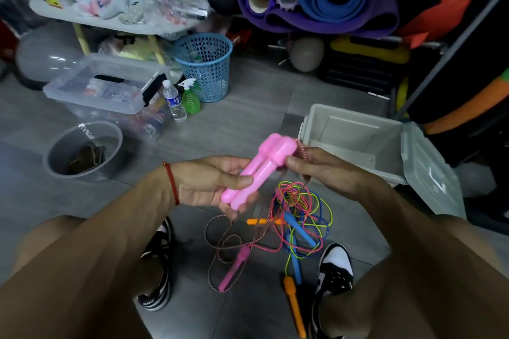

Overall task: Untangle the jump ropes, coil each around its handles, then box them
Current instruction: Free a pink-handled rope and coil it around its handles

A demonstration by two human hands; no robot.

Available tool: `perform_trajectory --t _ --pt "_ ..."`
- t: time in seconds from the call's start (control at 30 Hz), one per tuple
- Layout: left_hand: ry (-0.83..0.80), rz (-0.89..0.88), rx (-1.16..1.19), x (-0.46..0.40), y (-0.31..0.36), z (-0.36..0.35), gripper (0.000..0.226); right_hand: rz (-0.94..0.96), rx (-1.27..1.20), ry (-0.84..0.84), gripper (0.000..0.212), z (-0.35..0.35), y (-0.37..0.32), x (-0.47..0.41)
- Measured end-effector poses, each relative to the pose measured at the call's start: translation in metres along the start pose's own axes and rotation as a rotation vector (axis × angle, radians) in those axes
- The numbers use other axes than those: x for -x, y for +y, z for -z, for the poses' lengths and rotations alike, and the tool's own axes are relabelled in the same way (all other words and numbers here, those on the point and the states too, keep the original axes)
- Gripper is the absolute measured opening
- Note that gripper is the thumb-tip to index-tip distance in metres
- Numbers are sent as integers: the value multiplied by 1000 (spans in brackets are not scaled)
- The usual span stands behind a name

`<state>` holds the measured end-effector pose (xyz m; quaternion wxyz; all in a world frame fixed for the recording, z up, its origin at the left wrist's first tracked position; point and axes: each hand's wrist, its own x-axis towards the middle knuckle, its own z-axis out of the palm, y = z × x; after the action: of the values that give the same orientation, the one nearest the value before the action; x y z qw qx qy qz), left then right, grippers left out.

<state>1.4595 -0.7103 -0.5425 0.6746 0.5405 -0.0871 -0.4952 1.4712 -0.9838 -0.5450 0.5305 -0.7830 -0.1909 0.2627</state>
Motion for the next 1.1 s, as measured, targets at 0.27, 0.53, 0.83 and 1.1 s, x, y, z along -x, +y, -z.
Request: perform_trajectory --t 0.27,0.53,0.83,1.1 --pt "536 -583 683 -8 29 35 12 -126 193 120 28 -10 28 -16" --pt "471 -358 5 -41 -15 -14 29 151 598 196 24 -27 2 -23" --pt "819 -567 -55 -10 22 25 25 -146 727 192 31 1 35 -16" --pt "1216 -170 -255 6 12 64 26 28 507 320 27 5 16 2"
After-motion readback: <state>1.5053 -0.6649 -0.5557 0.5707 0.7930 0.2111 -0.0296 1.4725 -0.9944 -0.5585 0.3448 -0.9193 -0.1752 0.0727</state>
